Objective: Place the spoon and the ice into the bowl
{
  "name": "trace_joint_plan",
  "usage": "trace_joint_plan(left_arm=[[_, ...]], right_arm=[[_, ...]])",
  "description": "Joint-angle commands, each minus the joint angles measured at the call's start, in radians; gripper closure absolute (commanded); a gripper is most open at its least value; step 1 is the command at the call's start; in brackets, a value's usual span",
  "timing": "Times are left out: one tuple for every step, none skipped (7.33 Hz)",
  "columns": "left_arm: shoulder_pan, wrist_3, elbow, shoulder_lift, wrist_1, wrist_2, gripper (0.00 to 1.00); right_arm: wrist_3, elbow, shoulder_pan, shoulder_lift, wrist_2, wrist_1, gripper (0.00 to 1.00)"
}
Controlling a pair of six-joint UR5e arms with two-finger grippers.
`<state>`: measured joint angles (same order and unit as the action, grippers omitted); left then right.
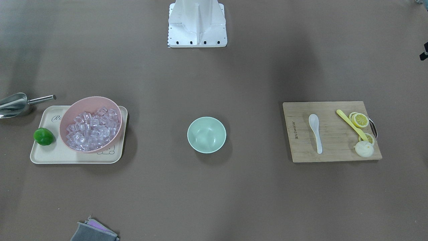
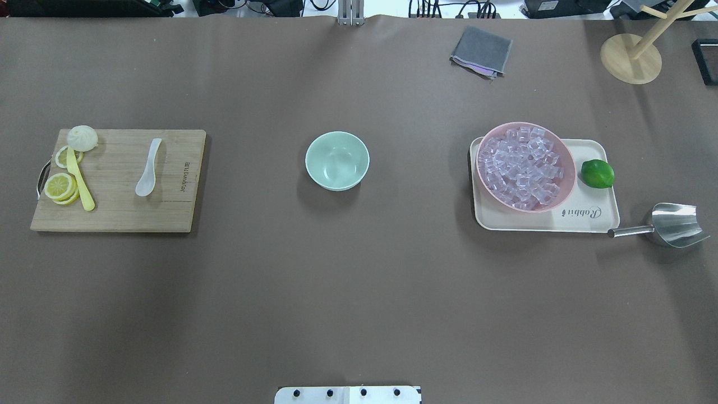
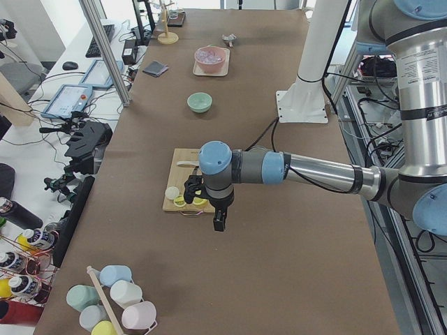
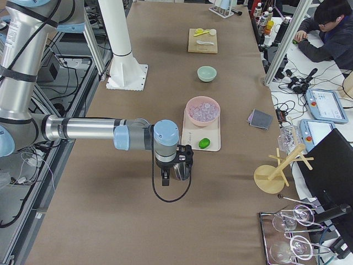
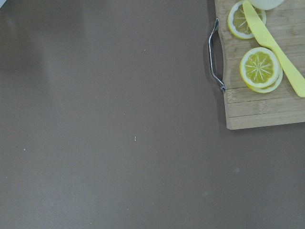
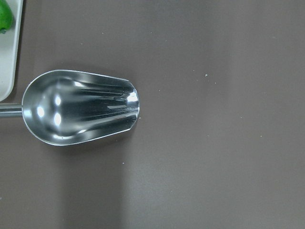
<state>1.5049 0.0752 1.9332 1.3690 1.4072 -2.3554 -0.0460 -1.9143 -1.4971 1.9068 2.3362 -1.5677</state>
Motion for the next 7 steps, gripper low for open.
trace_joint_plan(left_arm=[[-0.003,0.000,-0.002,0.002,-0.002,0.008,0.02],[-0.002,0.000,0.000,0.001,0.001,0.001,0.02],[-0.002,0.000,0.001,0.002,0.001,0.001,0.02],[0.001,0.000,0.001,0.002,0.004,0.001,0.02],[0.001,0.000,0.006,0.002,0.007,-0.001,0.02],[0.003,0.000,0.015,0.001,0.009,0.002,0.02],[0.003,-0.005,0.013,0.001,0.009,0.007,0.02]], right_arm=[[0.002,-0.002,0.000,-0.002,0.000,0.000,0.00],[0.003,-0.006,0.000,-0.002,0.000,0.000,0.00],[0.003,-0.005,0.000,-0.005,0.000,0.000,0.00],[0.003,-0.008,-0.008,-0.003,-0.002,0.000,0.00],[0.005,-0.002,-0.009,-0.003,-0.006,-0.002,0.00],[0.003,-0.006,-0.031,-0.009,-0.005,-0.002,0.00],[0.002,-0.006,-0.047,-0.015,-0.002,0.000,0.00]])
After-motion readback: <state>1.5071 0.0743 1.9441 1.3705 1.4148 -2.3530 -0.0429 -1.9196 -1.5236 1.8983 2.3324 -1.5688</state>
